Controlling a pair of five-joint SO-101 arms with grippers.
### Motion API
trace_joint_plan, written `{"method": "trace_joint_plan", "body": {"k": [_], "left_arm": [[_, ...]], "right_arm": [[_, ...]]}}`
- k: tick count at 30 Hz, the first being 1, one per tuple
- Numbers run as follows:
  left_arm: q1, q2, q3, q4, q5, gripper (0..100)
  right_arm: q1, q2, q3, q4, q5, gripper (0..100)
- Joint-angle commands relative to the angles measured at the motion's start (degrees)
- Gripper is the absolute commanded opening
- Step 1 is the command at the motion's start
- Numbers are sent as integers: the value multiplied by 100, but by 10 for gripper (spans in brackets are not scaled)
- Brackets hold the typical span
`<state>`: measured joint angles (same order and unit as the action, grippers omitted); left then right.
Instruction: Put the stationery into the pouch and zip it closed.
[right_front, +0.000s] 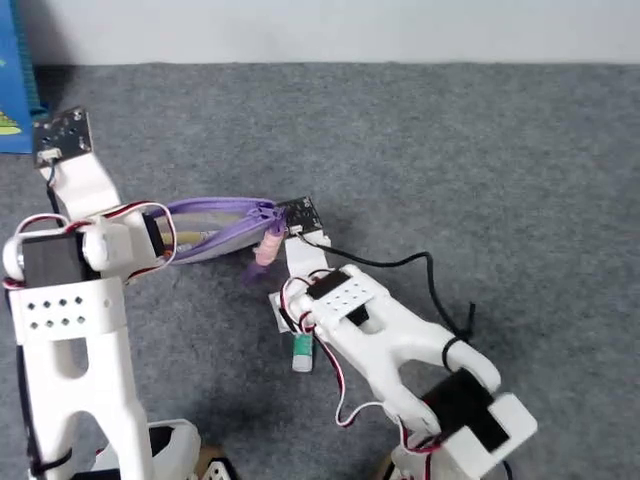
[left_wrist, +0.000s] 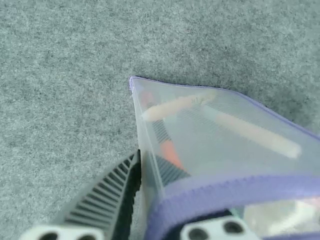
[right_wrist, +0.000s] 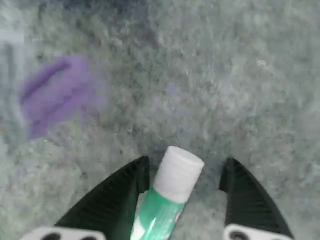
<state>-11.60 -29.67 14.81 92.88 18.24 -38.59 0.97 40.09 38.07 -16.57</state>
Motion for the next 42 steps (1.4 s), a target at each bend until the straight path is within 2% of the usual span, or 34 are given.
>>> {"method": "trace_joint_plan", "body": {"k": [1, 3, 5, 8, 18, 23, 30, 37, 42], "left_arm": [[-35, -9, 110, -273, -79, 11], [-35, -9, 110, -273, -88, 11], [-26, -9, 110, -264, -88, 11], [-26, -9, 110, -264, -88, 11], [-26, -9, 110, -237, -88, 11], [-18, -18, 101, -229, -79, 11], [-18, -18, 101, -229, -79, 11], [-18, -18, 101, -229, -70, 11], [-18, -18, 101, -237, -70, 11]], "right_arm": [[-75, 101, -290, 48, 35, 120], [-66, 101, -290, 57, 167, 0], [-66, 22, -255, 180, 246, 43], [-66, -338, -255, 567, 246, 4], [-66, -2967, -246, 2281, 246, 8], [-92, -4233, -273, 2378, 290, 8], [-127, -5464, -281, 1578, 738, 8], [-884, -6176, -246, 532, 712, 8], [-1077, -6281, -88, -637, 756, 8]]}}
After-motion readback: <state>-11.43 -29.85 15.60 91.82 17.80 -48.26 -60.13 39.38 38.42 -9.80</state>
